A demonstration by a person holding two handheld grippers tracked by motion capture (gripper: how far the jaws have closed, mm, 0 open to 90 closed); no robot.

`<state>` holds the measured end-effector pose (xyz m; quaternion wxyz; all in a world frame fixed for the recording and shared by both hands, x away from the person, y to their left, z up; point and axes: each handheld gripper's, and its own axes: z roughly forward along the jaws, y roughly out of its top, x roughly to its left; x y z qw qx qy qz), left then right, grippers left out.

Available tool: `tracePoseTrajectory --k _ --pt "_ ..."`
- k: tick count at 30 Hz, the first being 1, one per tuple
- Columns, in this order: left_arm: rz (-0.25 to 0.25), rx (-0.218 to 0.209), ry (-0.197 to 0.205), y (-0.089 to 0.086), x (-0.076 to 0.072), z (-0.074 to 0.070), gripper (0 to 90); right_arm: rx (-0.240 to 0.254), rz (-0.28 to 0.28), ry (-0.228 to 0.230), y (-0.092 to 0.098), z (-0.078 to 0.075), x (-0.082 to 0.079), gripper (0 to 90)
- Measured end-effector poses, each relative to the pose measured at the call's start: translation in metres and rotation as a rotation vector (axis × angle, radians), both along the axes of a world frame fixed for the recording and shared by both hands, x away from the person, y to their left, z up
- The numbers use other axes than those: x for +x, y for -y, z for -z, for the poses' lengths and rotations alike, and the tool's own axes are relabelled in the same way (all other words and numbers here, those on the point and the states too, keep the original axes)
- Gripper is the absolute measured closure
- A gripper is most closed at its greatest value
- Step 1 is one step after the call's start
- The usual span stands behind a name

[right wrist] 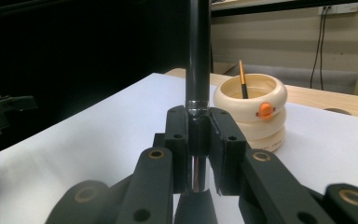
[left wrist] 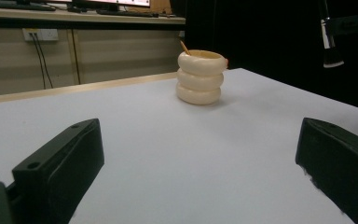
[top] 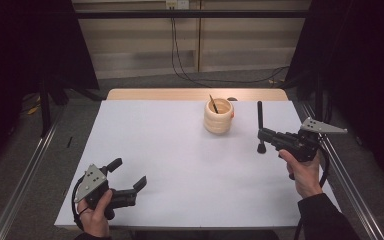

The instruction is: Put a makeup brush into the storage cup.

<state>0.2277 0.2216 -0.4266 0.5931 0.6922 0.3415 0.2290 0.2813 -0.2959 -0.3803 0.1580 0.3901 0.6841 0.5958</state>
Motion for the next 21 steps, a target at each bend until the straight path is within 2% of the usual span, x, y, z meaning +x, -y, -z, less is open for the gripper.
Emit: tracePoseTrajectory --k 7,15,21 --pt "0.004 -0.001 0.001 0.0 0.001 0.0 0.8 -0.026 -0.066 0.01 -0.014 -0.002 -0.003 78.5" --pt "0.005 0.009 0.0 0.001 0.001 0.0 0.8 -0.04 -0.125 -0.019 -0.028 -0.001 -0.004 78.5" --pt "0.007 0.011 0.002 0.002 0.0 0.0 0.9 -0.049 -0.16 -0.022 -0.039 -0.001 -0.006 78.5"
